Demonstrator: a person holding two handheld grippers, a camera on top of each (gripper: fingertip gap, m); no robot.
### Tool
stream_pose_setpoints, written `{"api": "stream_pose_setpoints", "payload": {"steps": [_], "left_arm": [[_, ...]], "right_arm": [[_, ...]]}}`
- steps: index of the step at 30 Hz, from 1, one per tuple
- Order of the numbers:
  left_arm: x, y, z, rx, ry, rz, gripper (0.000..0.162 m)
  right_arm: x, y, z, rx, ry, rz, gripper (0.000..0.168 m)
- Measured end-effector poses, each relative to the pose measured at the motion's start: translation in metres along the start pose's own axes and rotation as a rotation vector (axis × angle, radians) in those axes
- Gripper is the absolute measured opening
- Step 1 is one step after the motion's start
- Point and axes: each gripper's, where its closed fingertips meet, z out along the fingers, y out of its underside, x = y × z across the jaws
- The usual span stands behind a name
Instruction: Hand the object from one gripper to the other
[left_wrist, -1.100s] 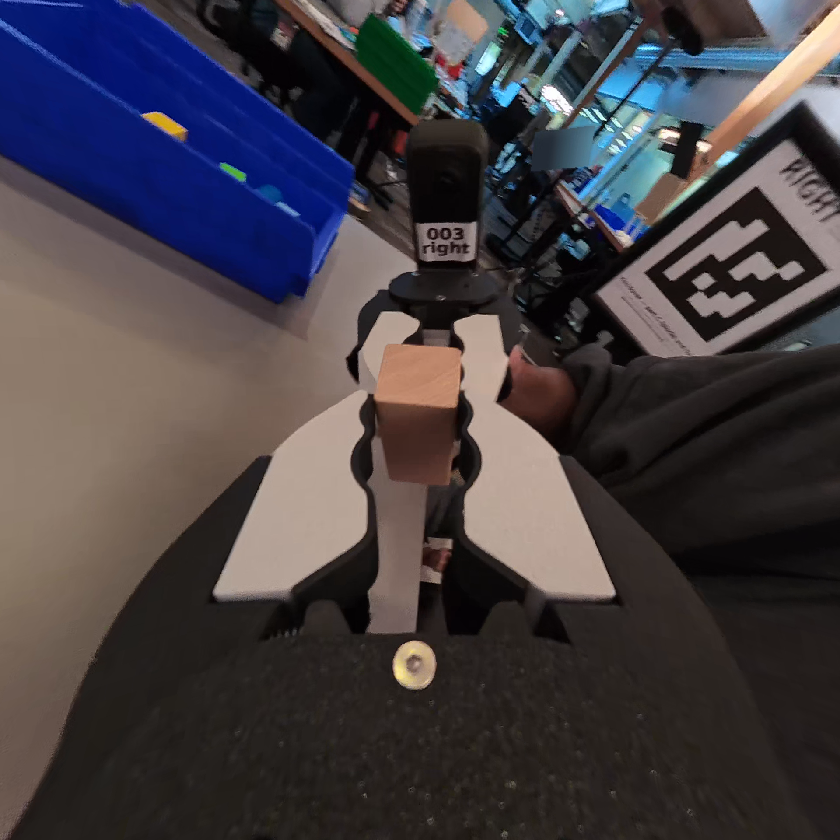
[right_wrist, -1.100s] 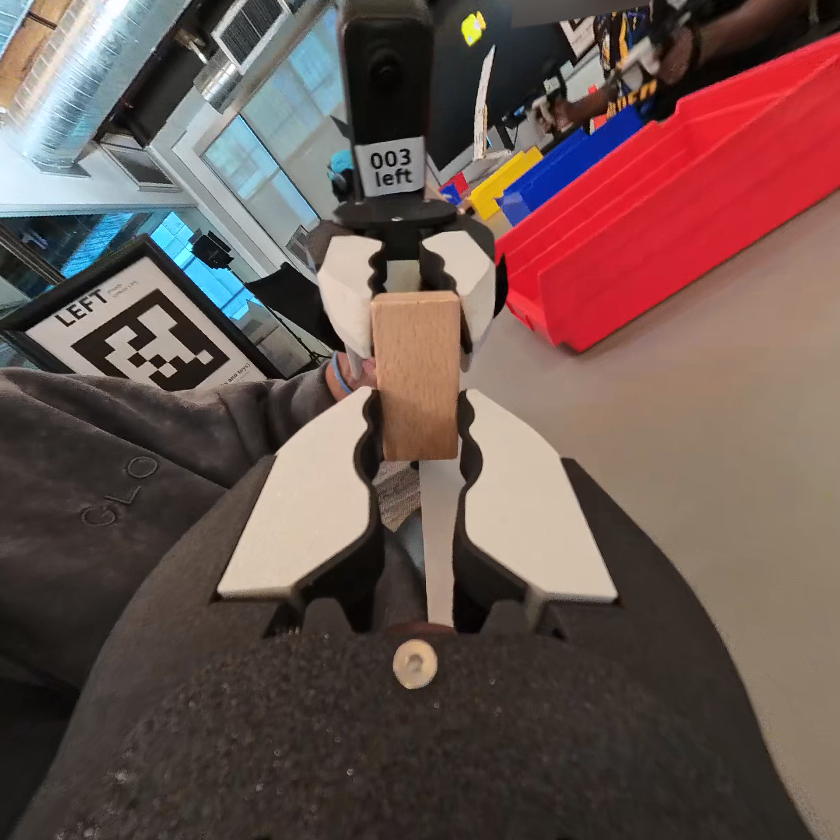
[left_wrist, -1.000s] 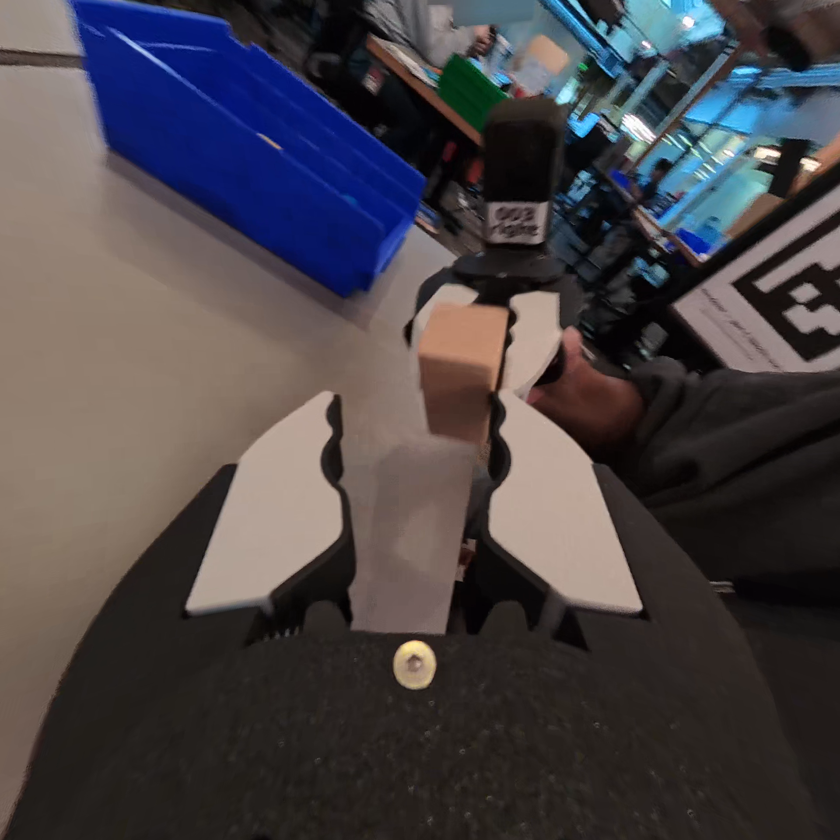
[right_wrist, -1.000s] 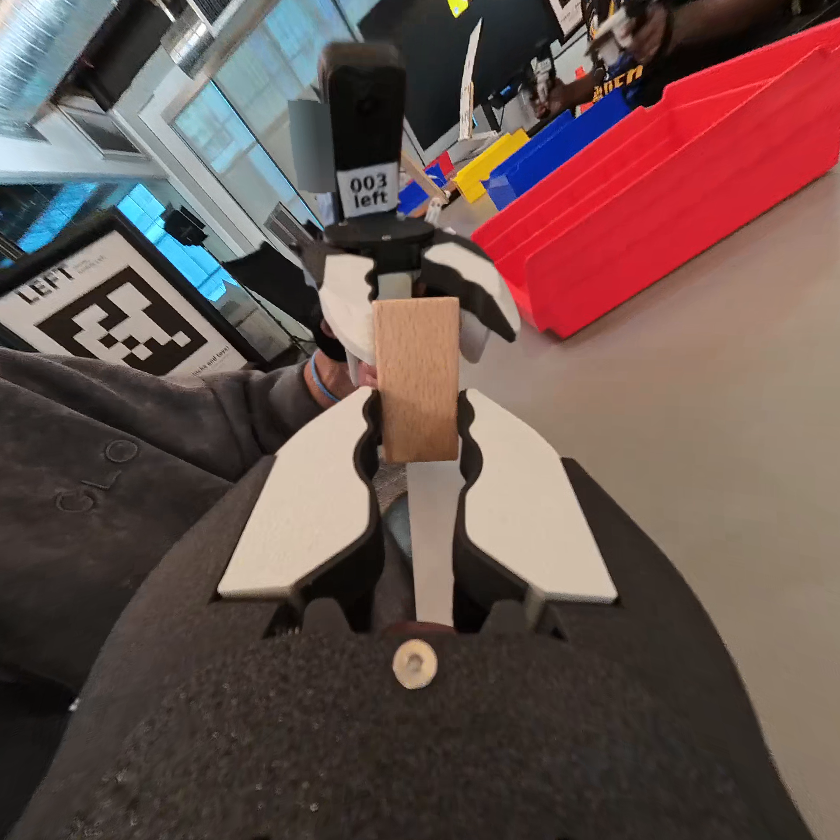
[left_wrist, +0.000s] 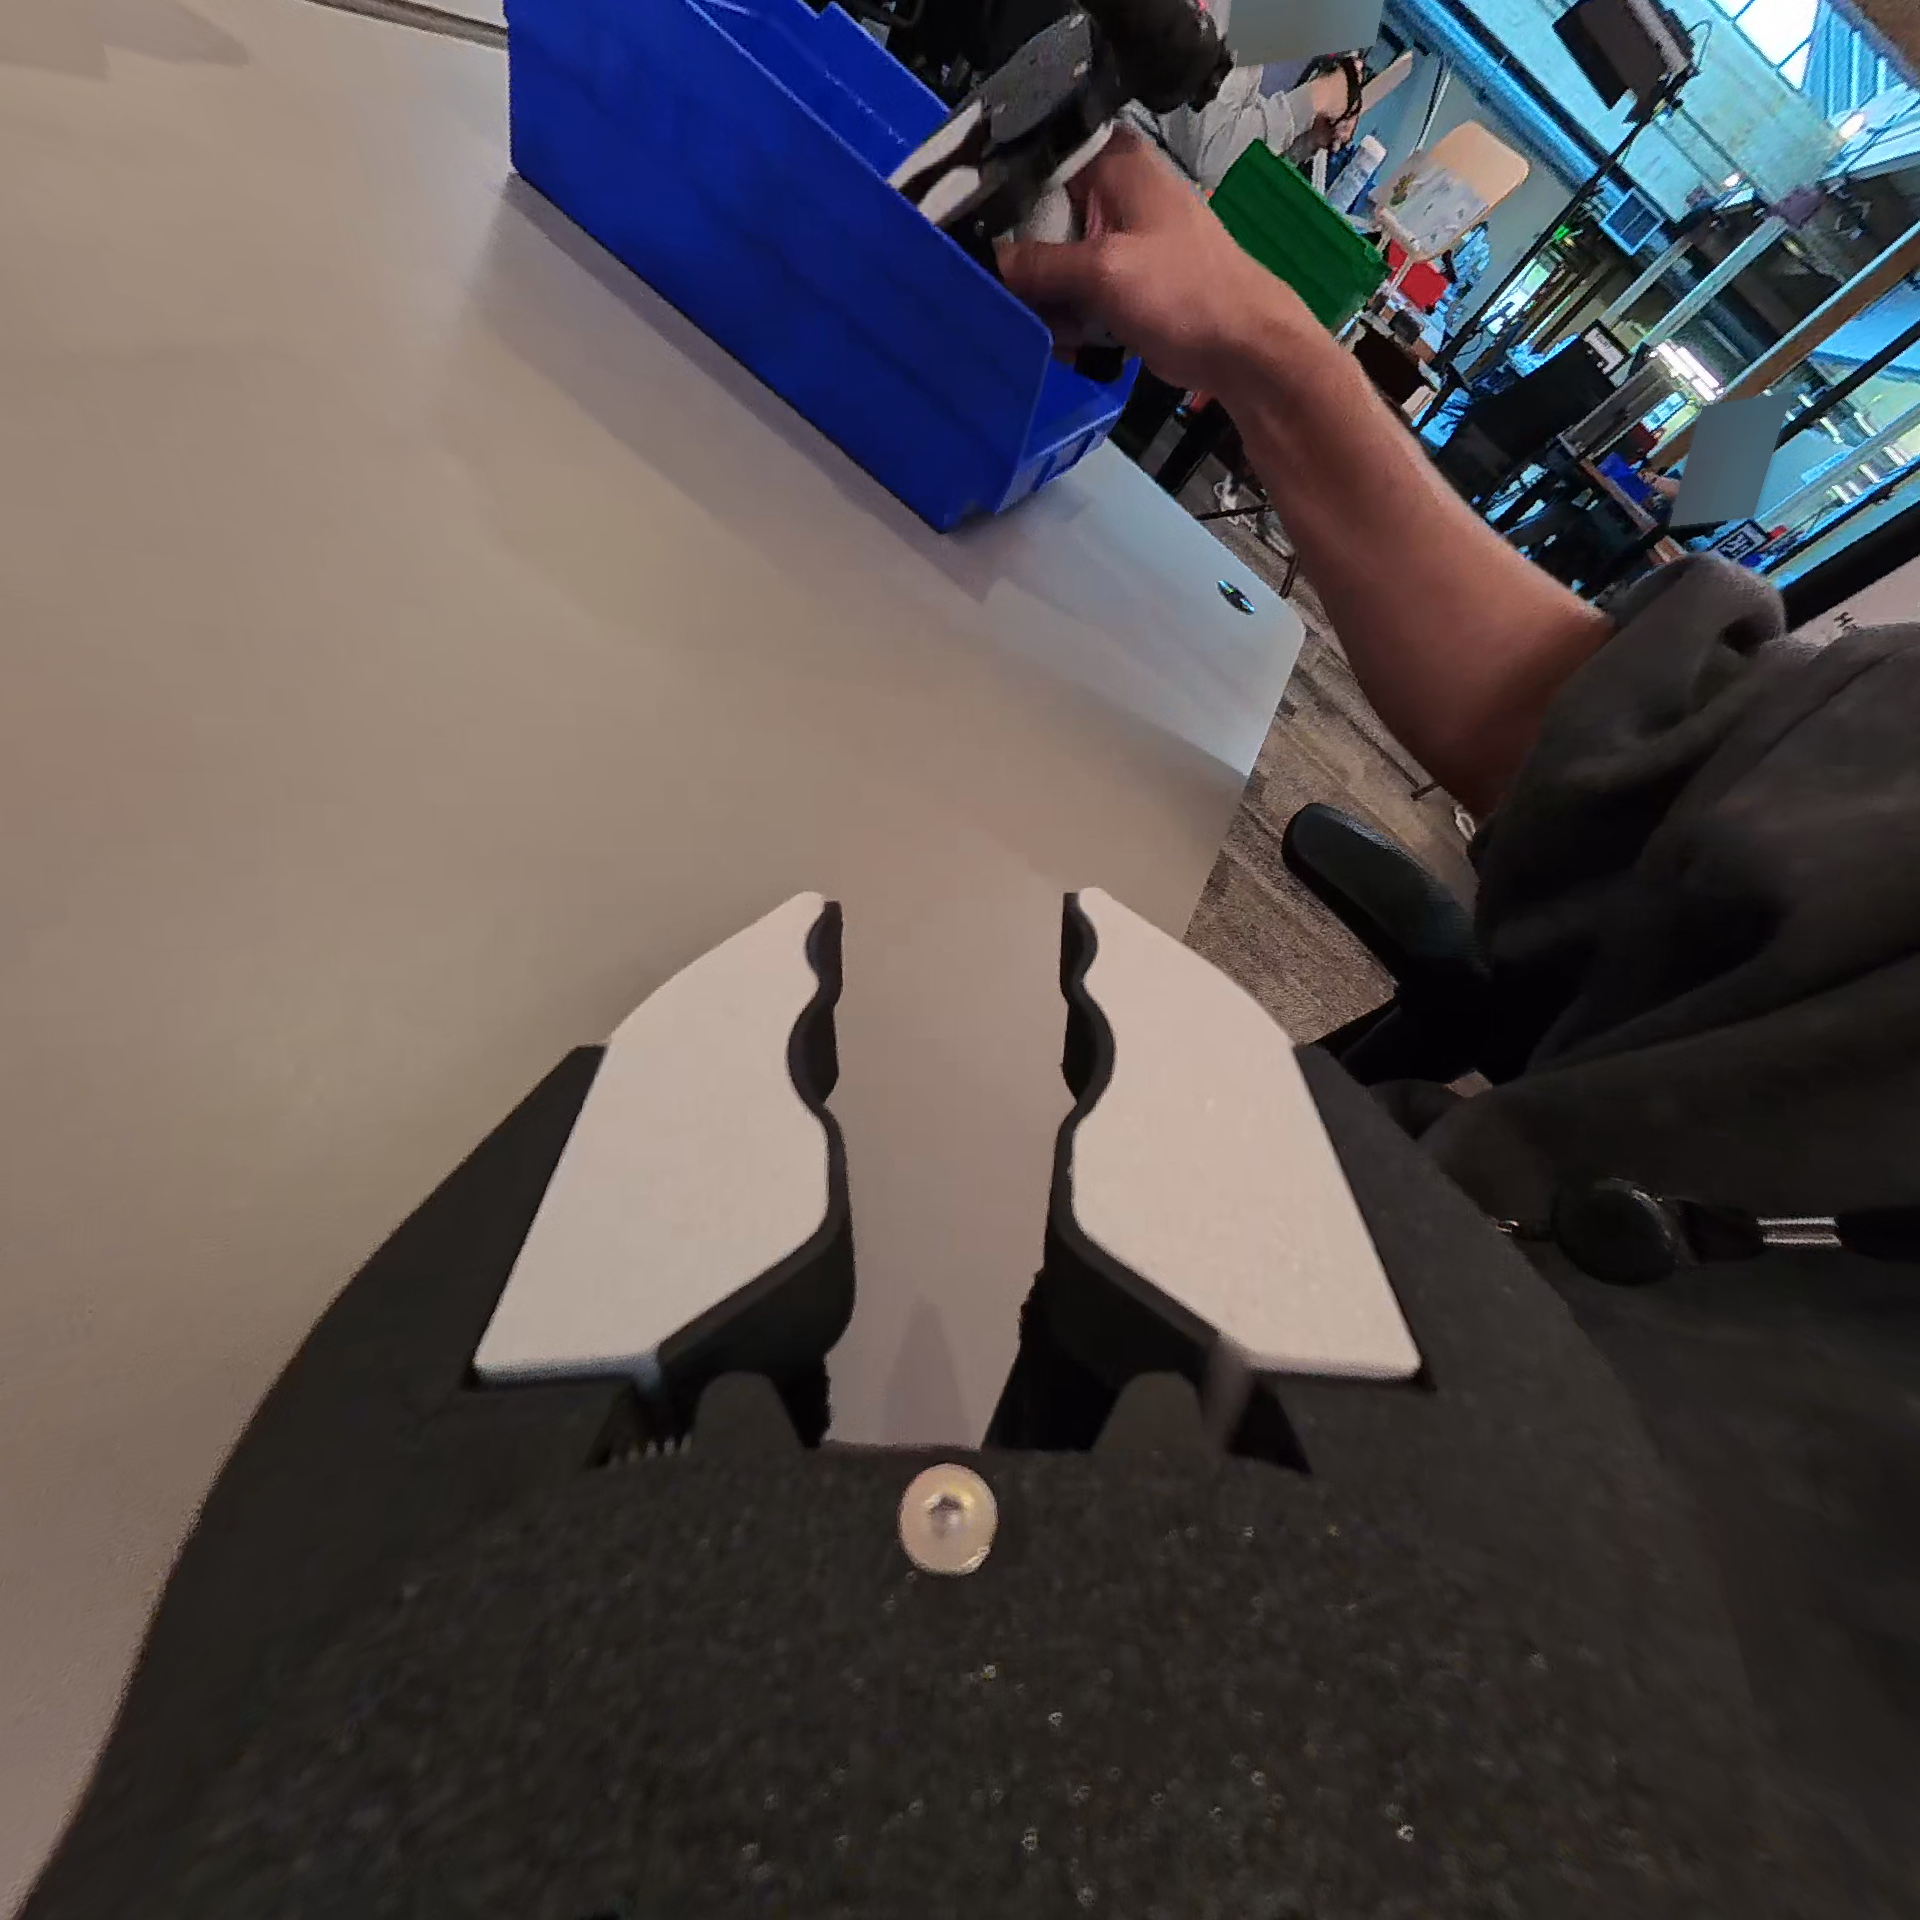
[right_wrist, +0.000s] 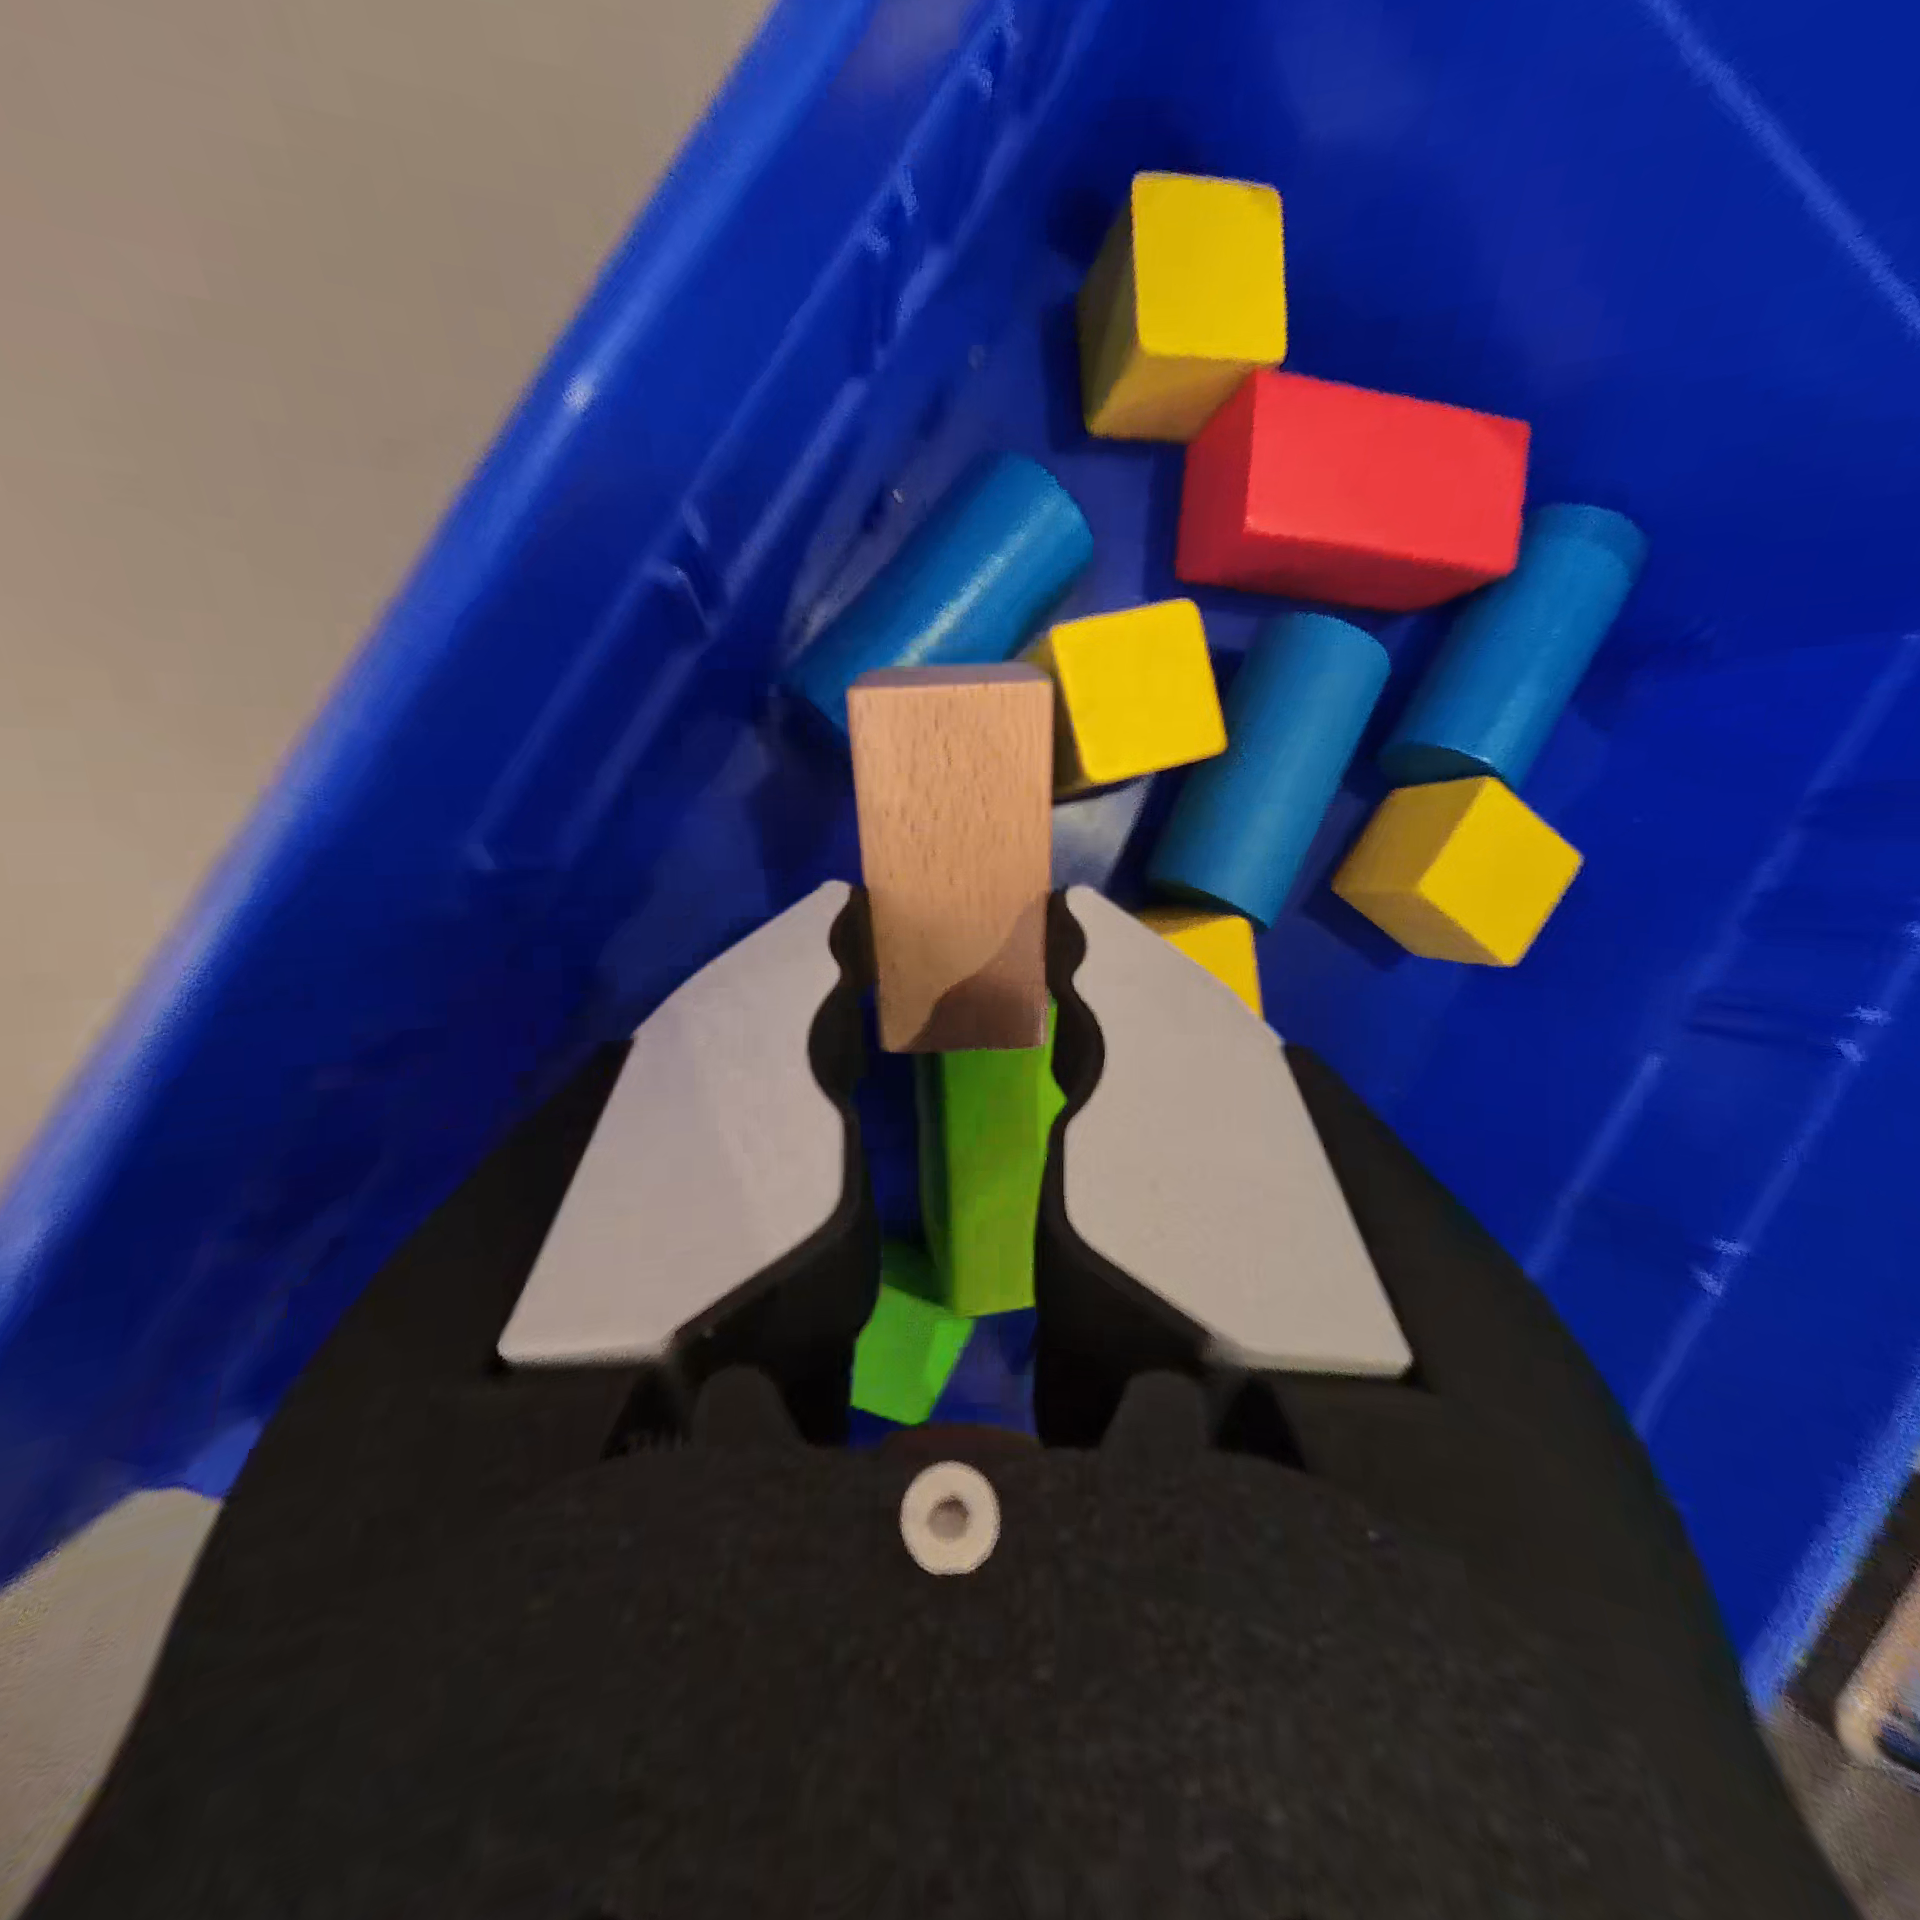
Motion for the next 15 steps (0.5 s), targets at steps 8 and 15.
{"api": "stream_pose_setpoints", "payload": {"steps": [8, 15], "left_arm": [[0.003, 0.006, 0.007, -0.042, -0.009, 0.043, 0.040], [-0.007, 0.004, 0.003, -0.019, -0.080, 0.114, 0.040]], "right_arm": [[0.011, 0.024, 0.012, -0.246, -0.029, -0.238, 0.033], [0.020, 0.015, 0.009, -0.255, -0.033, -0.314, 0.043]]}}
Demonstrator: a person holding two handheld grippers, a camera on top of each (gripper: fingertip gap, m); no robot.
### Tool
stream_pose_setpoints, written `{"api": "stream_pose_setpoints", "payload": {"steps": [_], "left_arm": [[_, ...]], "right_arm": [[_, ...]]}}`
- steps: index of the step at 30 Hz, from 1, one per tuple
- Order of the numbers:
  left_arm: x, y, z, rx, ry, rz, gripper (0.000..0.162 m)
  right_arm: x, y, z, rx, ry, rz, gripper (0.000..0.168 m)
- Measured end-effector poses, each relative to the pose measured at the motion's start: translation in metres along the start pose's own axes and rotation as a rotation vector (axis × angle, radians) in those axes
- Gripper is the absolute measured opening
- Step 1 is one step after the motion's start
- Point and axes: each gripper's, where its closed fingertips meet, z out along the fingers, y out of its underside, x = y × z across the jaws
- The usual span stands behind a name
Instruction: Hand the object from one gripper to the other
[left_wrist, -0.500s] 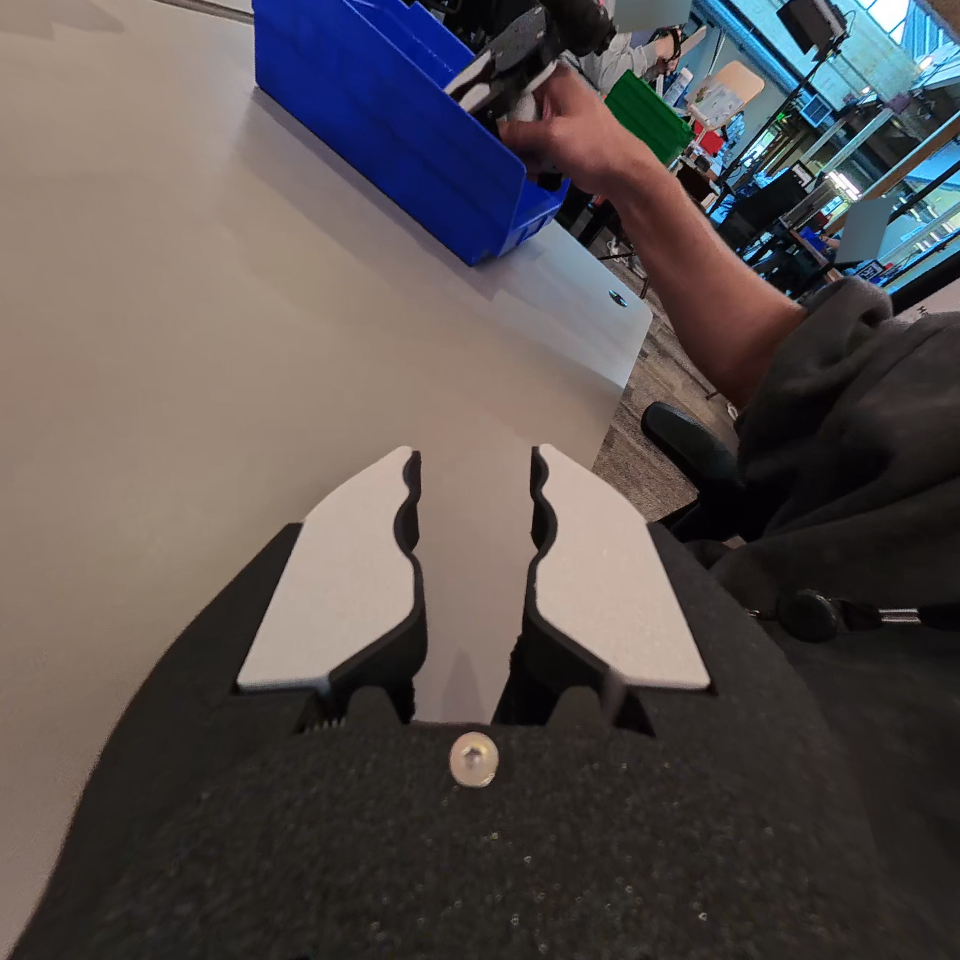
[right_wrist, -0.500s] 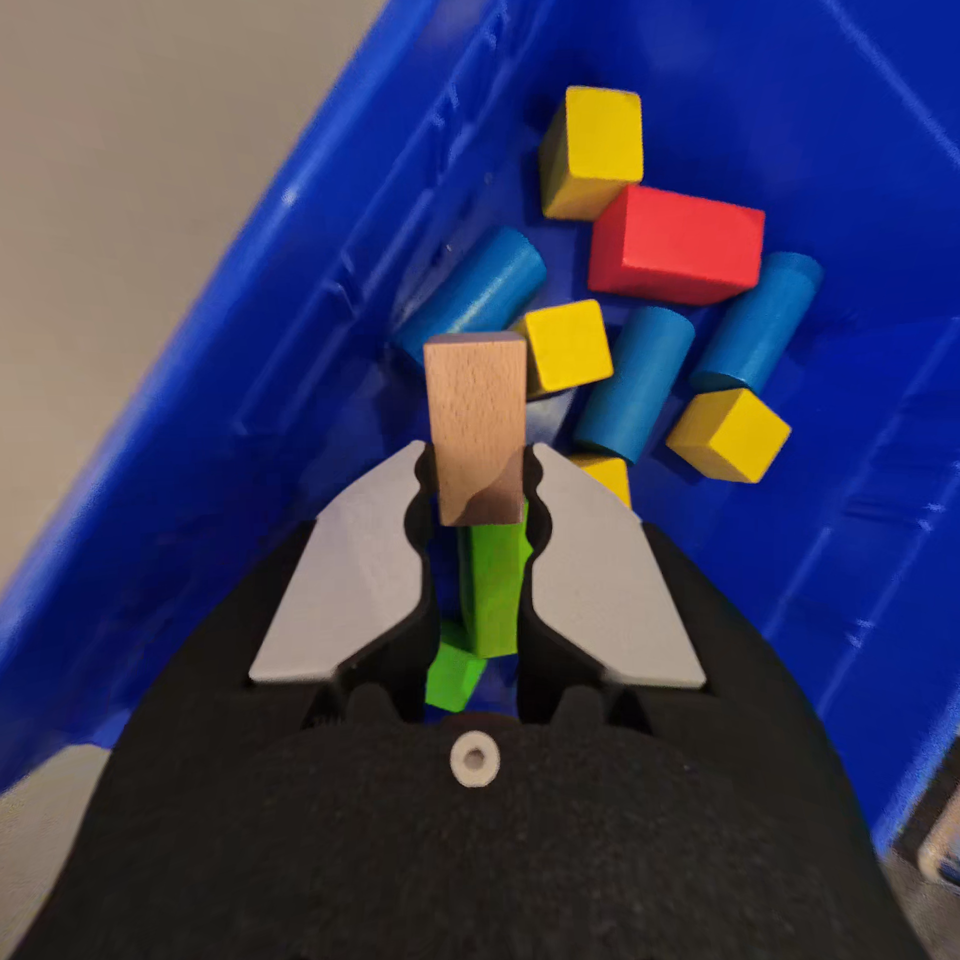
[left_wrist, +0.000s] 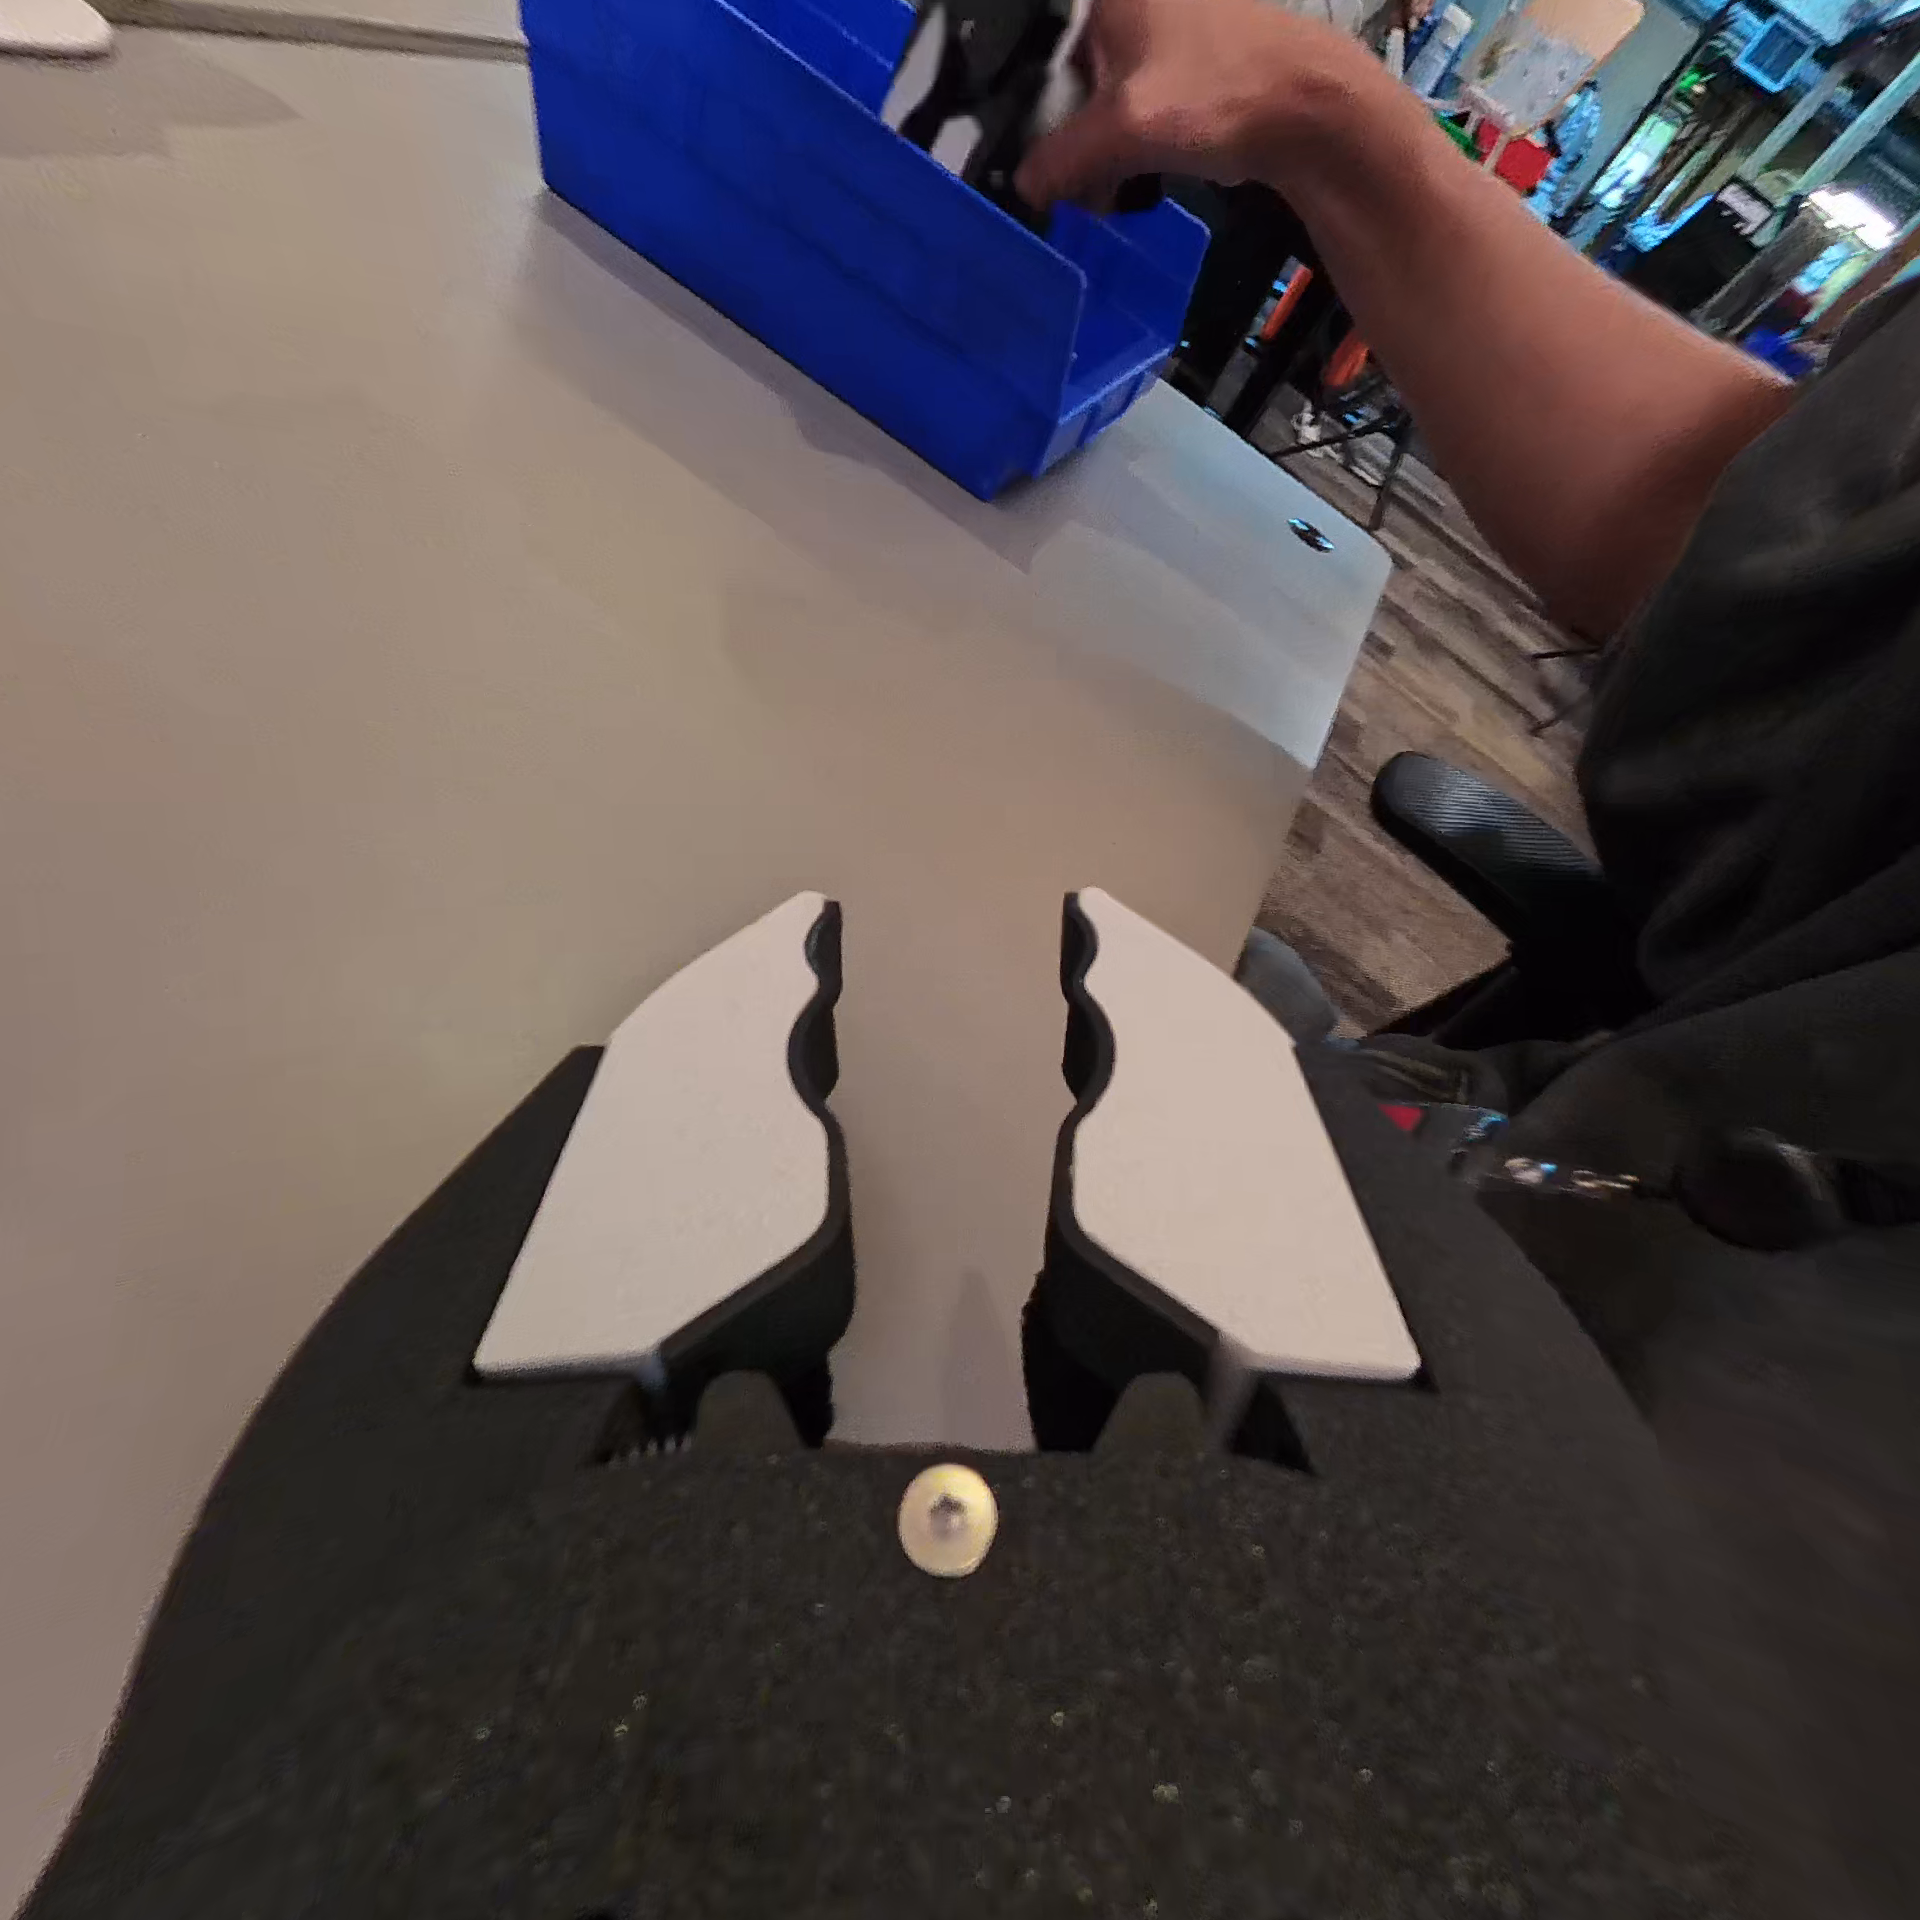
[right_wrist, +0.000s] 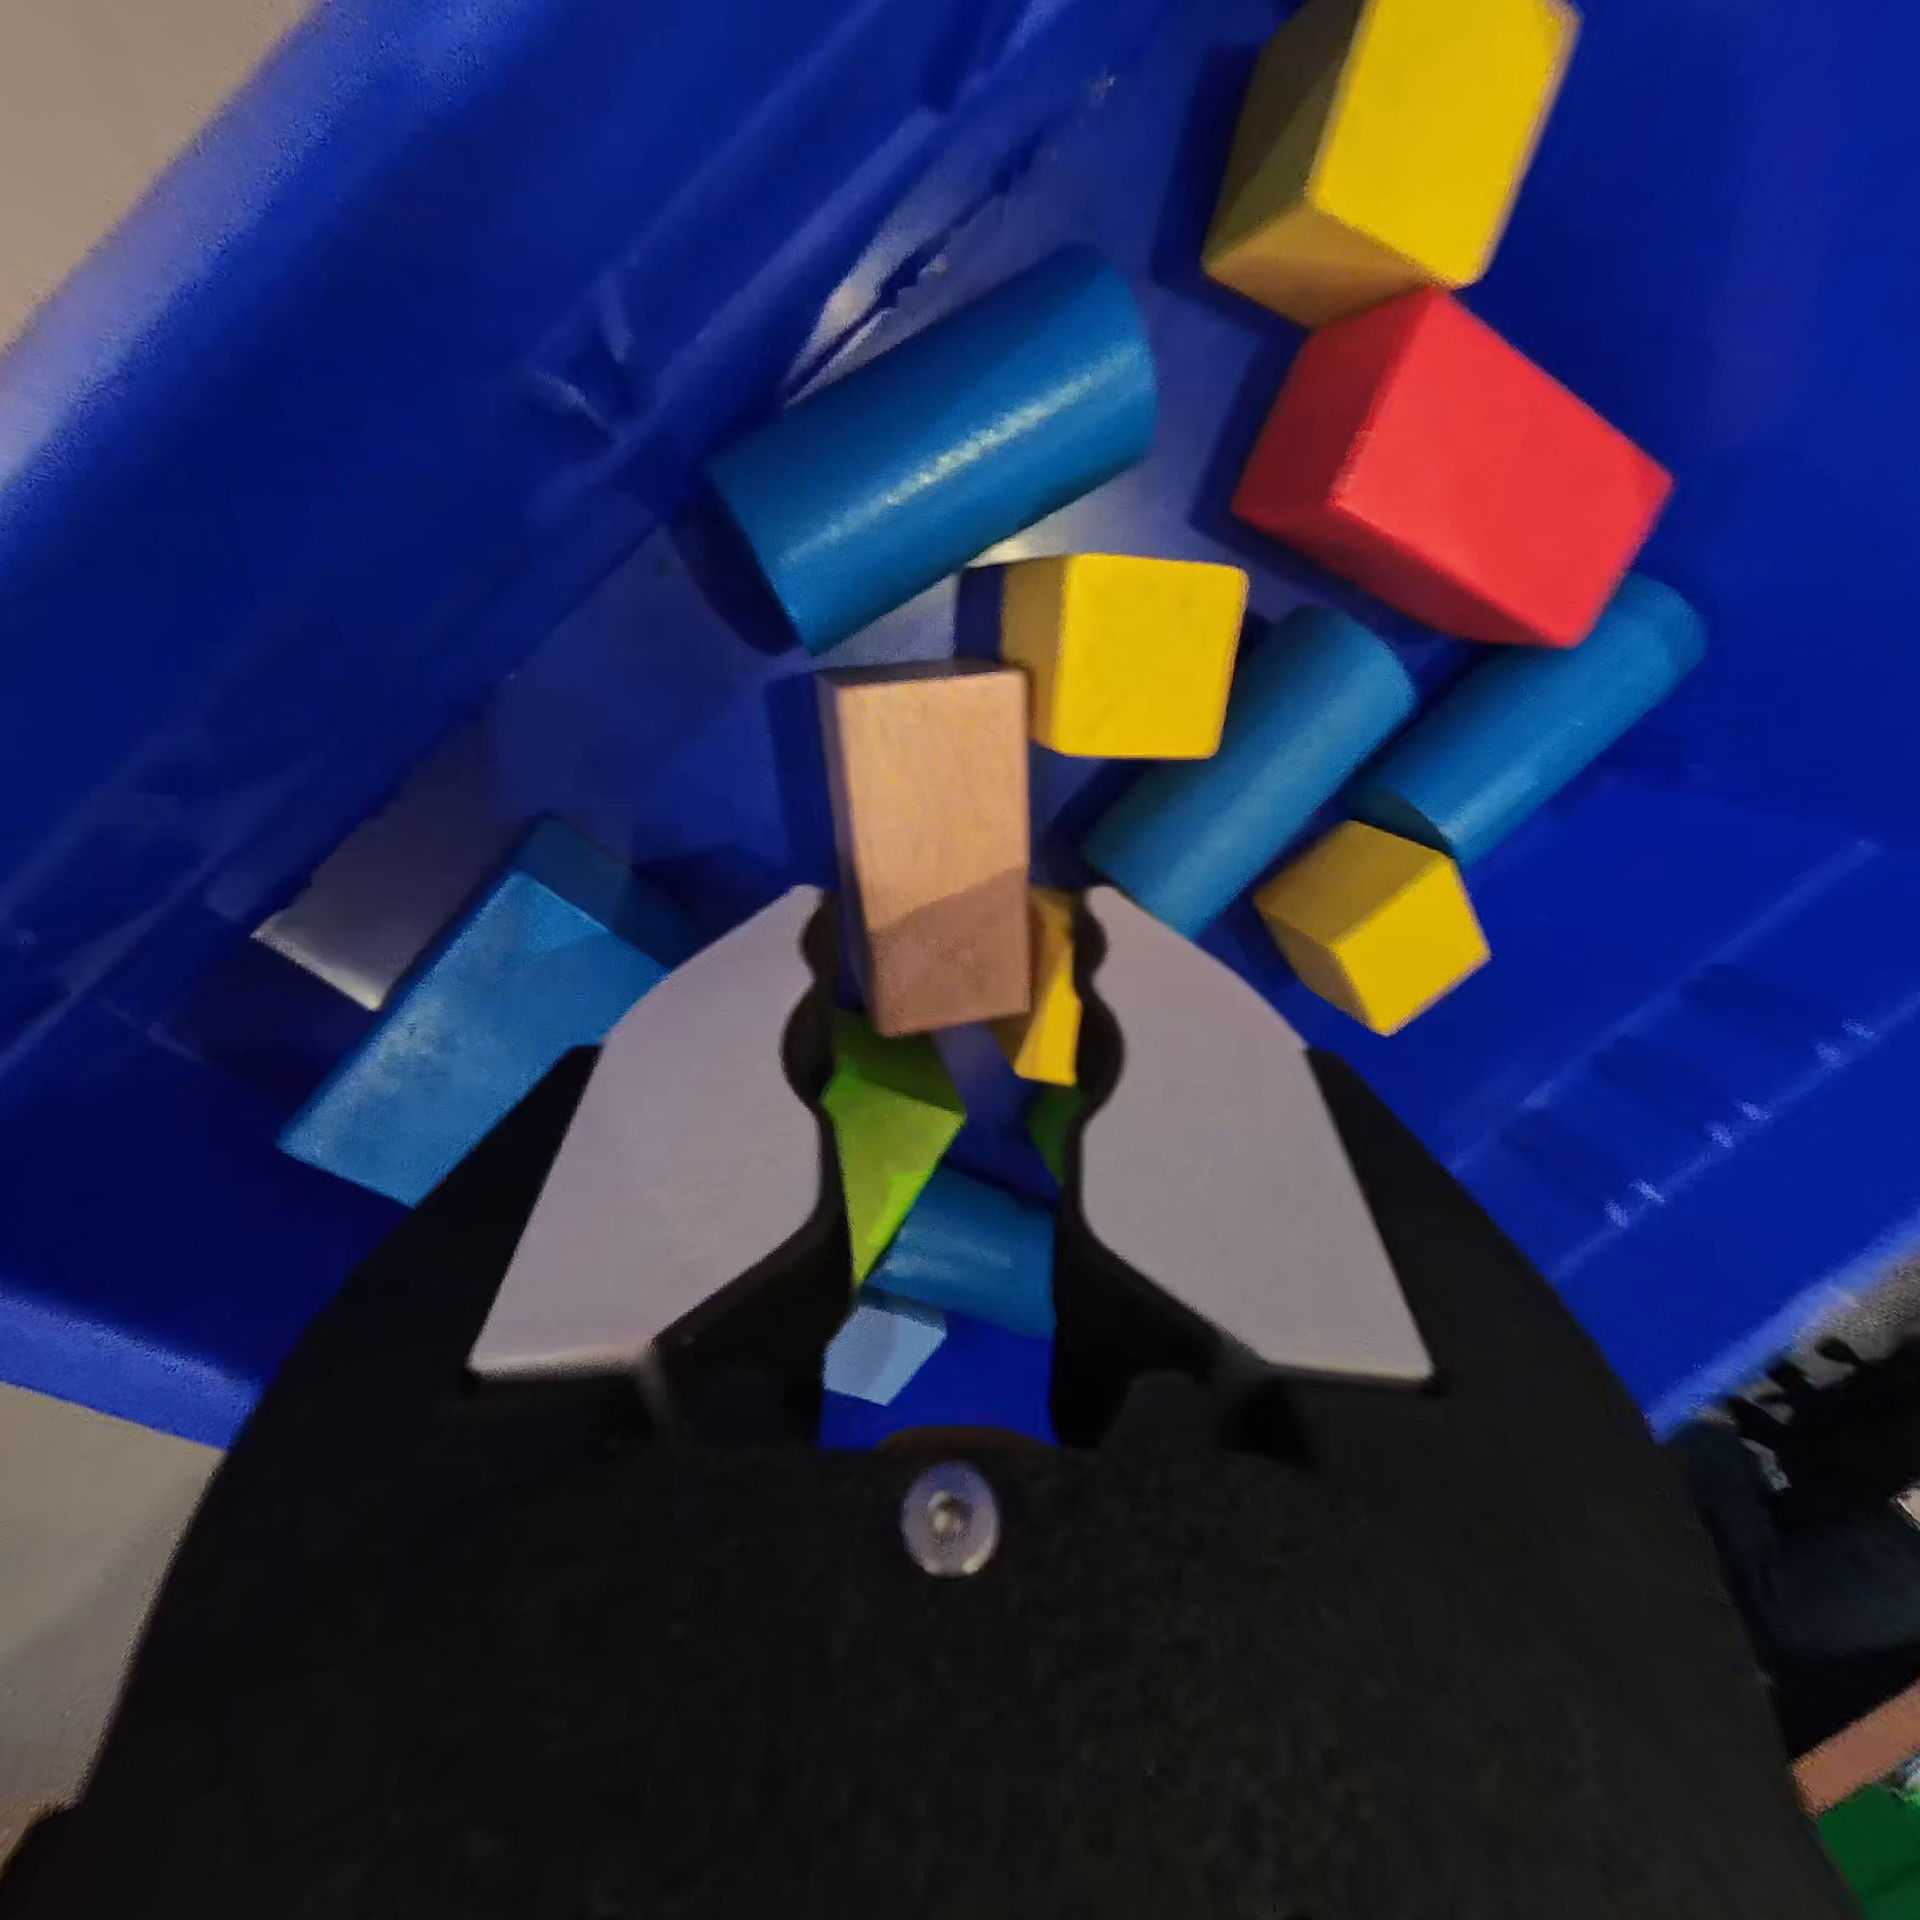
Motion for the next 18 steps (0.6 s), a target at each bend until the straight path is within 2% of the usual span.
{"api": "stream_pose_setpoints", "payload": {"steps": [1, 3, 5, 6, 8, 9, 10, 12, 14, 16, 18], "left_arm": [[-0.006, -0.003, -0.004, 0.022, -0.042, 0.026, 0.040], [-0.028, -0.014, -0.022, 0.092, -0.213, 0.097, 0.043], [-0.059, -0.018, -0.057, 0.147, -0.483, 0.139, 0.056], [-0.069, -0.017, -0.073, 0.177, -0.576, 0.148, 0.055], [-0.083, -0.010, -0.099, 0.211, -0.707, 0.153, 0.059], [-0.089, -0.006, -0.109, 0.214, -0.761, 0.161, 0.068], [-0.095, -0.003, -0.119, 0.218, -0.811, 0.162, 0.070], [-0.107, 0.001, -0.135, 0.234, -0.878, 0.121, 0.069], [-0.114, -0.001, -0.144, 0.284, -0.886, 0.049, 0.070], [-0.118, -0.002, -0.150, 0.327, -0.876, -0.019, 0.070], [-0.115, -0.004, -0.153, 0.350, -0.858, -0.010, 0.065]], "right_arm": [[0.004, -0.001, -0.011, 0.041, 0.029, 0.024, 0.053], [0.001, -0.005, -0.053, 0.199, 0.041, 0.129, 0.054], [-0.008, -0.009, -0.113, 0.469, 0.065, 0.271, 0.051], [-0.015, -0.008, -0.144, 0.631, 0.079, 0.353, 0.046], [-0.040, 0.002, -0.189, 0.937, 0.071, 0.507, 0.042], [-0.056, 0.010, -0.198, 1.052, 0.064, 0.569, 0.042], [-0.070, 0.020, -0.193, 1.106, 0.061, 0.660, 0.043], [-0.102, 0.037, -0.163, 1.105, 0.057, 0.767, 0.047], [-0.125, 0.057, -0.131, 1.075, 0.149, 0.829, 0.057], [-0.135, 0.063, -0.126, 1.102, 0.204, 0.831, 0.062], [-0.134, 0.059, -0.131, 1.117, 0.224, 0.802, 0.063]]}}
